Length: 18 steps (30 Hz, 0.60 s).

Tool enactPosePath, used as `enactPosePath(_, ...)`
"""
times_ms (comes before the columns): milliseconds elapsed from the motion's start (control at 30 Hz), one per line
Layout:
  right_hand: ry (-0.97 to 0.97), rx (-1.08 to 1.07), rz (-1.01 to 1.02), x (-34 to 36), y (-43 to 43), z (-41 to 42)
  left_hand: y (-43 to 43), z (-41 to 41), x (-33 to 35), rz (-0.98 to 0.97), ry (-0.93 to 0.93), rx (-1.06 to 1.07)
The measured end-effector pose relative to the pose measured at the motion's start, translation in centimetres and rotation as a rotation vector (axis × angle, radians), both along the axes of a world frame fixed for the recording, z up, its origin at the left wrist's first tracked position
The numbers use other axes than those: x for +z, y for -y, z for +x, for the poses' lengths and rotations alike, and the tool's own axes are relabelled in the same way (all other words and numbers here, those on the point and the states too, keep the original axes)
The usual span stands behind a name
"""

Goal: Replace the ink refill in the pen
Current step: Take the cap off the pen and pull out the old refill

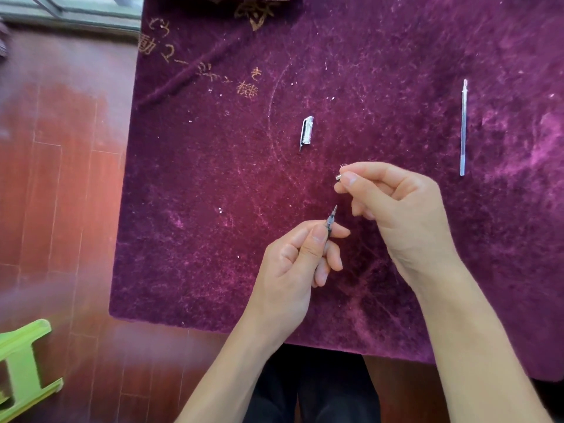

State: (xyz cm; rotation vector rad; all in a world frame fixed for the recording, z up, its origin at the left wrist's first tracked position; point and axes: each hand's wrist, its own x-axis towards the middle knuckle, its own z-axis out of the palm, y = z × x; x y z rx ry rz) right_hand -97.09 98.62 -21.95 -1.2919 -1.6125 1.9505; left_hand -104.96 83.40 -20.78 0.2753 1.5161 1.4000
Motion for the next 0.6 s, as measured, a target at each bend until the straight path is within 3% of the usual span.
enactPosePath(300,0.283,0.125,0.613,-1.7,-1.7,-5.1,0.0,-1.9,-0.4,-0.012,0.02,0.063)
enactPosePath(600,0.334,0.196,0.758,-2.8,-2.7,-6.8,-0.7,-3.1,-0.6,-0.027,0.019,0.089)
